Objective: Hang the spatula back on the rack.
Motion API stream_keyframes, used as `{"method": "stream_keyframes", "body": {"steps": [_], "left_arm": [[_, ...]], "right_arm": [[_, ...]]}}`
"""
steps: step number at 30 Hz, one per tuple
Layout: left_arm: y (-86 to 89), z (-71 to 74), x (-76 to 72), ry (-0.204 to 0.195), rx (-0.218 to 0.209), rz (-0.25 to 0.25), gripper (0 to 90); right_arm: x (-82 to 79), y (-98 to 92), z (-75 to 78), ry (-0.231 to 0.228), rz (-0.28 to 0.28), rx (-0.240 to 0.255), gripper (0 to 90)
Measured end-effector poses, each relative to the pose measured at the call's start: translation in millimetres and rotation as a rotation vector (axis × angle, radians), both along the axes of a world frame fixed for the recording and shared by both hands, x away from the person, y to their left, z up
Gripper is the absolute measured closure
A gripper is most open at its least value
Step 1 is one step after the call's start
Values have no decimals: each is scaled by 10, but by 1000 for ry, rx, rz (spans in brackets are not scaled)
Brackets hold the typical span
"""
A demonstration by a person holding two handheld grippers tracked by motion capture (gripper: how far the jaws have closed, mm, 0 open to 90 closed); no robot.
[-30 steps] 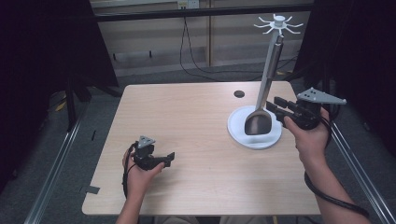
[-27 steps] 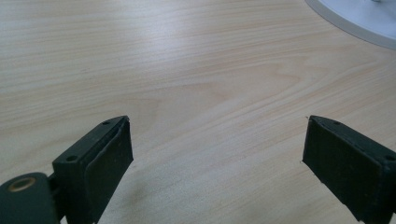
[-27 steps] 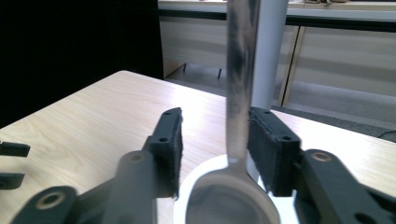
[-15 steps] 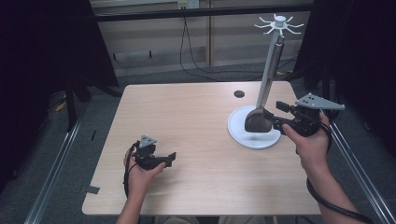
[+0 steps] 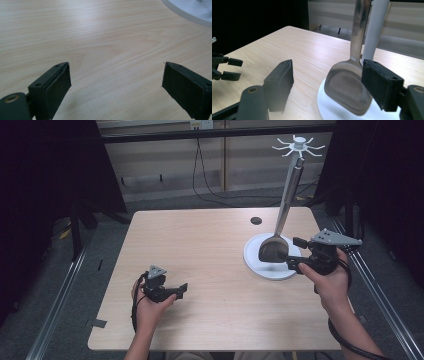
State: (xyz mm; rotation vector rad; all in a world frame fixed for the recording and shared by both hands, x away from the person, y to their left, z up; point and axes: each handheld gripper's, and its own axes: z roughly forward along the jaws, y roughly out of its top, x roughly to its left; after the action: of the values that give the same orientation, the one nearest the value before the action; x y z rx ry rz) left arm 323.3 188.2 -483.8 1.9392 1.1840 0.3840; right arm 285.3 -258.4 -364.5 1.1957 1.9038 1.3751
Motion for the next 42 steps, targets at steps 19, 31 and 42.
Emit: {"method": "stream_keyframes", "body": {"steps": [19,31,42], "left_arm": [[-5,-14,-1,6,0,-2,81],[-10,-19,-1,8,-16,-16,46],[-19,-18,-4,9,-12,-23,42]], "right_arm": [[-100,-12,-242,33,18,-17,119],[-141,-35,-432,76,31,-30,97],[-224,-50,-619,98,49,-46,88]]}}
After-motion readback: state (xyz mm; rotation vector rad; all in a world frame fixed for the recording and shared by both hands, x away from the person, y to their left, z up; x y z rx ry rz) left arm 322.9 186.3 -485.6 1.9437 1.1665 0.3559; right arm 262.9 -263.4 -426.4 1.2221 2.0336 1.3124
